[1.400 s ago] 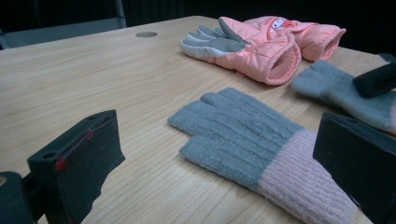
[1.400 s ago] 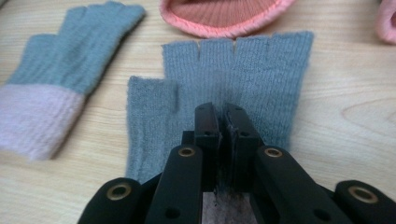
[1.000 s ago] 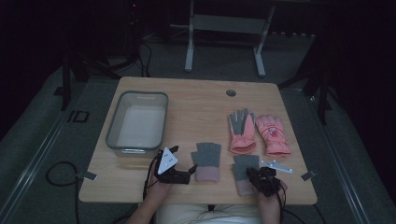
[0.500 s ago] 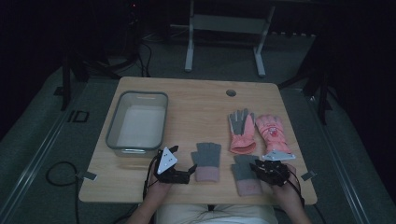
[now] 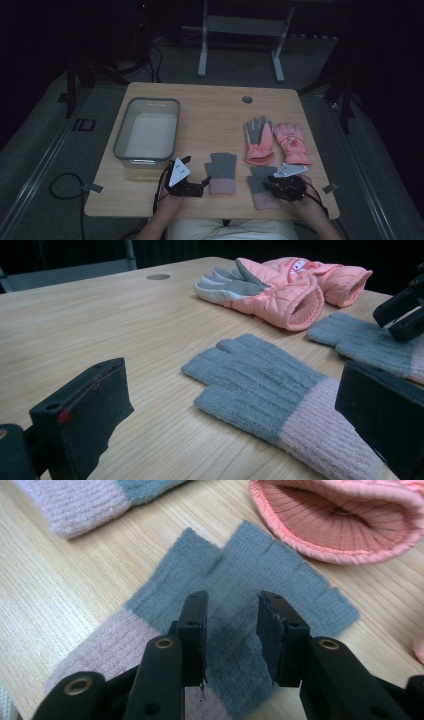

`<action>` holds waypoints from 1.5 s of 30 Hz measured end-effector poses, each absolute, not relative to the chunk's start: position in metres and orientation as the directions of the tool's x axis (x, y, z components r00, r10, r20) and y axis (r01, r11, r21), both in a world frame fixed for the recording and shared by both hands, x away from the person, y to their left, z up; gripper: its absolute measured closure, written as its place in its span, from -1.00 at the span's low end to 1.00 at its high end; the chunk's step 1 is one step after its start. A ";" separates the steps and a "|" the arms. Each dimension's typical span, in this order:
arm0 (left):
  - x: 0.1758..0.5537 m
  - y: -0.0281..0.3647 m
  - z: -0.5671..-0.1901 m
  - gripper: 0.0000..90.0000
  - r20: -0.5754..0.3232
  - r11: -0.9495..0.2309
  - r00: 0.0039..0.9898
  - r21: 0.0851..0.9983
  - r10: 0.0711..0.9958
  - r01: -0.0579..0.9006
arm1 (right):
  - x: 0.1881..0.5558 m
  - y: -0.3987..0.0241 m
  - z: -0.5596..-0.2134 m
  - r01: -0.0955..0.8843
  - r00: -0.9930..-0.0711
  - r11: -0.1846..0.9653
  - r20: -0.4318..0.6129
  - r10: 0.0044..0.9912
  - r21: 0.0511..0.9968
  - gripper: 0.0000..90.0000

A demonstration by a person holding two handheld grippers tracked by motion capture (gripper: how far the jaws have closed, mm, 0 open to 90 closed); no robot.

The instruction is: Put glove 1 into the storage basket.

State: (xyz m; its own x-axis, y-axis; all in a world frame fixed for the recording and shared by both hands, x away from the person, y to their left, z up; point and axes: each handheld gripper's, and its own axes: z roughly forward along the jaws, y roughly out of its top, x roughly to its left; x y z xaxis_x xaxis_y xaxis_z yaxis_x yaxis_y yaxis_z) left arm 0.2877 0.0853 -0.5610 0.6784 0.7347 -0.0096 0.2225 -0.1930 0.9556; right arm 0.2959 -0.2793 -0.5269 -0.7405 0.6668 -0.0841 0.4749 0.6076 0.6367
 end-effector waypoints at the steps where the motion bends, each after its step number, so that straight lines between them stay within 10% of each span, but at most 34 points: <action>1: 0.288 0.085 -0.561 -0.98 -0.010 -0.193 0.678 0.956 0.735 0.223 | 0.298 -0.277 -0.530 0.477 -0.747 0.618 -0.082 0.660 0.625 0.44; 14: 0.288 0.085 -0.561 -0.98 -0.010 -0.193 0.678 0.955 0.735 0.224 | 0.298 -0.277 -0.539 0.569 -0.674 0.537 -0.020 0.738 0.623 0.89; 30: 0.288 0.086 -0.561 -0.98 -0.021 -0.183 0.679 0.956 0.734 0.227 | 0.292 -0.236 -0.445 0.467 -0.615 0.416 -0.052 0.787 0.780 0.91; 45: 0.287 0.087 -0.560 -0.98 -0.034 -0.163 0.679 0.961 0.733 0.225 | 0.316 -0.168 -0.470 0.500 -0.661 0.437 0.004 0.750 0.748 0.91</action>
State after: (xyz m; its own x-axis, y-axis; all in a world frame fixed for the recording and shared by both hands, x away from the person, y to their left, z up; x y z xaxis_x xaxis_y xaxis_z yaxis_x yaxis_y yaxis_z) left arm 0.2874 0.0872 -0.5604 0.6791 0.7333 -0.0341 0.2247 -0.1634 0.9606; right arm 0.3164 -0.1678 -0.4704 -0.6610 0.7504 0.0036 0.5001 0.4369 0.7477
